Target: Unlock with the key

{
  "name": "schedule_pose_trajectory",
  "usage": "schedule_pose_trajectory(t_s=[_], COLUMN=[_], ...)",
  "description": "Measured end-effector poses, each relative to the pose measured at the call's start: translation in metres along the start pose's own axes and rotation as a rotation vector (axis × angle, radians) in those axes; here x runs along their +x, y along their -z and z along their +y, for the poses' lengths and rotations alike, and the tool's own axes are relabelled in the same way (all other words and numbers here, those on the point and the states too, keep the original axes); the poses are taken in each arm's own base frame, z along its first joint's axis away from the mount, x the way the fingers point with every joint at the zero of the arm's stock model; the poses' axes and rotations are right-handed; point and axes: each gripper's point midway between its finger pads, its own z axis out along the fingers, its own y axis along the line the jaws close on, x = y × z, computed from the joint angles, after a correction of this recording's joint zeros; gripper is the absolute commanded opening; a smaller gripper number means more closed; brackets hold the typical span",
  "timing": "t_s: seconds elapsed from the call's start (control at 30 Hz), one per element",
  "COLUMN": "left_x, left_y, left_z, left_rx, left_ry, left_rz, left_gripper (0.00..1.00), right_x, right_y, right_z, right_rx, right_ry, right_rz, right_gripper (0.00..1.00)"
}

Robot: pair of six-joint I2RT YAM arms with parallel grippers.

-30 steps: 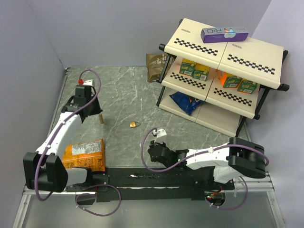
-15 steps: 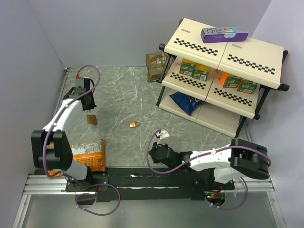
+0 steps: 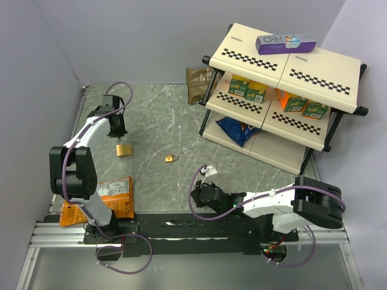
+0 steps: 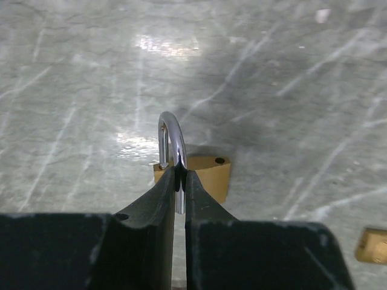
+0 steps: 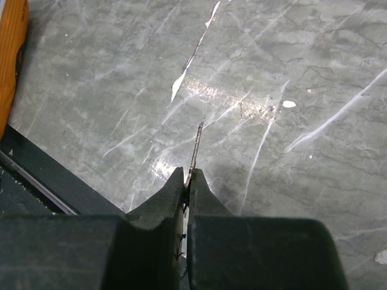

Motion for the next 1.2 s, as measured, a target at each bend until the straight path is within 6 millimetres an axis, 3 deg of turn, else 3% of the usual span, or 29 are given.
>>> schedule_pose_trajectory(t_s=[0.2, 0.37, 0.47, 0.57, 0.7, 1.0, 1.2], left_x=[-0.016, -0.044, -0.054, -0.049, -0.039, -0.036, -0.041], left_y=[0.025, 0.059, 0.066, 0.059, 0.045, 0.031, 0.022], left_z=[0.007, 0.045, 0.075, 0.101, 0.113, 0.113, 0.099], left_rx=[-0.021, -0.163, -0.273, -0.376, -0.45, -0.471, -0.455], left_ry=[0.013, 0.034, 0.059, 0.064, 0.039, 0.022, 0.006], left_rz=[-0.062, -0.193, -0.234, -0.207, -0.151, -0.129, -0.147], left_gripper=[0.01, 0.01, 0.01, 0.01, 0.01, 0.01, 0.01], right_x=[0.0, 0.0, 0.0, -0.001, -0.007, -0.004, -0.003], right_y=[0.0, 0.0, 0.0, 0.001, 0.004, 0.008, 0.008], right_z=[0.0, 0.0, 0.0, 0.001, 0.003, -0.003, -0.003], right_rx=[-0.002, -0.003, -0.003, -0.005, -0.018, -0.016, -0.016], right_ry=[-0.002, -0.001, -0.002, -0.004, -0.014, -0.016, -0.016], right_rz=[0.002, 0.004, 0.005, 0.002, -0.013, -0.013, -0.012], right_gripper=[0.0, 0.0, 0.0, 0.0, 0.0, 0.0, 0.0])
